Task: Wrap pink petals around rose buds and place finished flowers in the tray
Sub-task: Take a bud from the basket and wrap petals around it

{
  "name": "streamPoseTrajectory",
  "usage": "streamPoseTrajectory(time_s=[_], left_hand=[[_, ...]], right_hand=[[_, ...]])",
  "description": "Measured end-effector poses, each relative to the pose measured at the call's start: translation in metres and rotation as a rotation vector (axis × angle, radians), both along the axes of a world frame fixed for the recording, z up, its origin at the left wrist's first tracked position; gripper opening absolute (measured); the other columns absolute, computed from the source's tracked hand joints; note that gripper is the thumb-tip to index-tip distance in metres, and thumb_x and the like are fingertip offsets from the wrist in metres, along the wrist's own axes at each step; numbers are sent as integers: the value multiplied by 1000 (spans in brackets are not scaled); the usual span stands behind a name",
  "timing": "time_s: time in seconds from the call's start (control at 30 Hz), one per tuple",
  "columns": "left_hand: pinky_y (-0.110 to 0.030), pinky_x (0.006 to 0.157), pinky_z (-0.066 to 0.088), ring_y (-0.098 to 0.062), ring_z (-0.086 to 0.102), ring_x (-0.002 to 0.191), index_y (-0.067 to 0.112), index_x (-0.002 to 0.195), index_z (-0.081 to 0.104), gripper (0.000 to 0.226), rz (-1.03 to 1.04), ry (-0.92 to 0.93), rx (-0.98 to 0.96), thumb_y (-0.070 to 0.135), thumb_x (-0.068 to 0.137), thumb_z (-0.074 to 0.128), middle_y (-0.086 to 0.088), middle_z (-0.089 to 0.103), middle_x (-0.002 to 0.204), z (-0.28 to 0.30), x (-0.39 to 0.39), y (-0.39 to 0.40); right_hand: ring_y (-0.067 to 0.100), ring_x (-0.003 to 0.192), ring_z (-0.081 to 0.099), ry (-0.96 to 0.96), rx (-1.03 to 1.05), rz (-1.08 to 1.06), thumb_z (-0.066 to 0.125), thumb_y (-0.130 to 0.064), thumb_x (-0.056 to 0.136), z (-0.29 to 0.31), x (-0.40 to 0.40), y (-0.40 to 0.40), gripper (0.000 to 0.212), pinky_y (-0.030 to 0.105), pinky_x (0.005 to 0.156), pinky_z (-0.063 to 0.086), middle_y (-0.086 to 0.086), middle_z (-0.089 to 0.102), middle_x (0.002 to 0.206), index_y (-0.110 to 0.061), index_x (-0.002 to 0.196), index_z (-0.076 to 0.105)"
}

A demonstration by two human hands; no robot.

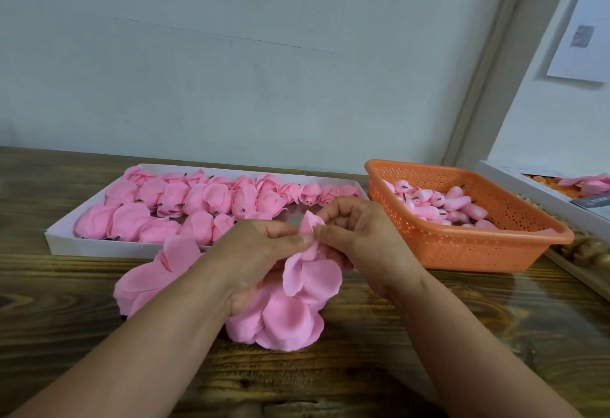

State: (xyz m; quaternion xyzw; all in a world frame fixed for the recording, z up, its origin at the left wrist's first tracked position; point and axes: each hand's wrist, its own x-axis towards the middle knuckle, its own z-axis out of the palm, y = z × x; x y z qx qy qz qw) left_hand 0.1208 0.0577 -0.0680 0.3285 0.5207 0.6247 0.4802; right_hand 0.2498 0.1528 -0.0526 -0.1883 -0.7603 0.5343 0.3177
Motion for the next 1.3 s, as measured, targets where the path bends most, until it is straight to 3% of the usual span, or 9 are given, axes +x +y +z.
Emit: streamPoseTrajectory(time_s=[0.17,0.43,0.53,0.63,0.7,0.83,1.03,1.2,1.3], left_hand=[[-22,53,53,-19,72,66,10,71,77,4,65,177,-29,10,68,78,-13,74,77,0,2,-1],[-32,68,60,-27,72,87,2,99,70,57,-19,-82,24,45,62,70,-20,73,96,8,0,-4],[-28,70,58,-29,72,91,-1,95,71,36,-66,-72,89,24,70,76,-22,72,100,9,7,-6],[-26,64,58,-27,73,83,0,91,72,18,84,4,27,-11,84,59,-21,73,93,3,11,-3],[-31,63,59,-27,72,77,-2,84,73,28,144,23,-18,-12,89,48,-23,72,89,1,9,-1],[-52,93,51,-36,66,100,2,97,71,26,211,250,-100,14,98,48,-20,71,99,0,5,-1],[-44,83,58,-32,71,87,-1,90,71,31,222,316,-73,17,100,47,-22,72,88,5,6,-1],[-26,67,60,-26,71,79,3,92,67,11,197,22,82,11,85,67,-17,72,87,8,9,-1],[-25,69,60,-25,73,84,-4,100,65,33,121,-215,116,8,70,70,-16,73,87,5,10,1]], right_hand=[[13,48,48,-74,169,-66,72,-13,80,2,-1,-6,16,22,42,38,12,58,60,-3,78,61],[13,34,43,5,51,-264,58,3,86,-1,-5,3,21,23,39,35,-1,54,42,-7,68,55],[14,32,43,51,46,-321,55,5,86,-4,-6,5,23,23,39,34,-1,54,42,-7,66,53],[14,33,44,38,79,-338,55,5,85,-5,-9,3,23,22,39,34,-2,54,42,-8,67,54],[16,38,46,-9,157,-338,56,3,85,-5,-9,1,19,25,42,36,5,56,47,-6,68,56],[5,46,38,-124,500,-260,58,0,85,-2,-6,-6,15,21,45,32,-2,49,52,-5,71,58],[6,48,35,-187,747,-209,55,-5,88,-2,-7,-14,12,24,48,28,-10,41,55,-3,77,59],[5,42,37,-18,507,-362,58,-2,87,-1,-8,-9,27,16,42,28,-10,38,45,-16,65,51],[5,43,37,40,476,-424,58,0,86,-1,-7,-7,35,16,42,28,-11,37,45,-21,61,47]])
